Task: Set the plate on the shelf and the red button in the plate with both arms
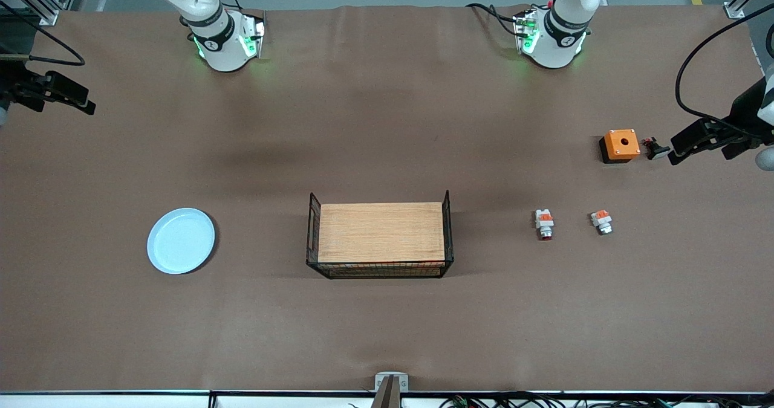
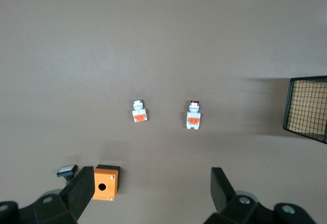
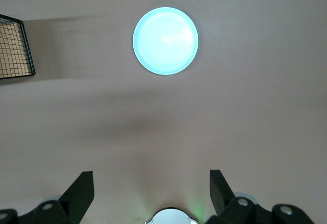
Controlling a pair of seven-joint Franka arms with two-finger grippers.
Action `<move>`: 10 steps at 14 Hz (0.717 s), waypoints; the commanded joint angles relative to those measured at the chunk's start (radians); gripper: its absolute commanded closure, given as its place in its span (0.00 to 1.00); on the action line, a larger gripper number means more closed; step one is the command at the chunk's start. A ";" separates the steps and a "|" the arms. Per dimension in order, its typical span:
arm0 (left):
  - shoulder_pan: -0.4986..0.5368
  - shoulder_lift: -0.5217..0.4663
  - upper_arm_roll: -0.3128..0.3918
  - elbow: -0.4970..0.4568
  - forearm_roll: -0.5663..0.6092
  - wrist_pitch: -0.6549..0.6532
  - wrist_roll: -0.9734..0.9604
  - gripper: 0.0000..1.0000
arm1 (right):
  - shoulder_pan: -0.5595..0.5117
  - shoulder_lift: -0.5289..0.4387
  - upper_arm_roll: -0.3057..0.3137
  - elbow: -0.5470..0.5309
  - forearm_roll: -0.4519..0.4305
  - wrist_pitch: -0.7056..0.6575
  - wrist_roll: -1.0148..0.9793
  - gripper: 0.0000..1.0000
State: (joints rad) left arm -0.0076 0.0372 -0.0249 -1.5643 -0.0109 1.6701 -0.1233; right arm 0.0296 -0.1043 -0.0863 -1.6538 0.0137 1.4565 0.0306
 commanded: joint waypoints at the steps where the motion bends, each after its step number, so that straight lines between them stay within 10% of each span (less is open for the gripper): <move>1: -0.002 0.041 -0.015 -0.028 -0.026 -0.015 -0.015 0.00 | 0.006 -0.034 -0.004 -0.034 -0.003 0.018 0.006 0.00; 10: -0.002 0.170 -0.102 -0.209 -0.029 0.238 -0.065 0.00 | 0.007 -0.037 -0.004 -0.034 0.002 0.050 0.006 0.00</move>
State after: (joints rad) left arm -0.0108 0.2335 -0.1175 -1.6877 -0.0266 1.8219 -0.1825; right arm 0.0296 -0.1139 -0.0865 -1.6639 0.0148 1.4928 0.0306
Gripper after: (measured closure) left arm 0.000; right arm 0.000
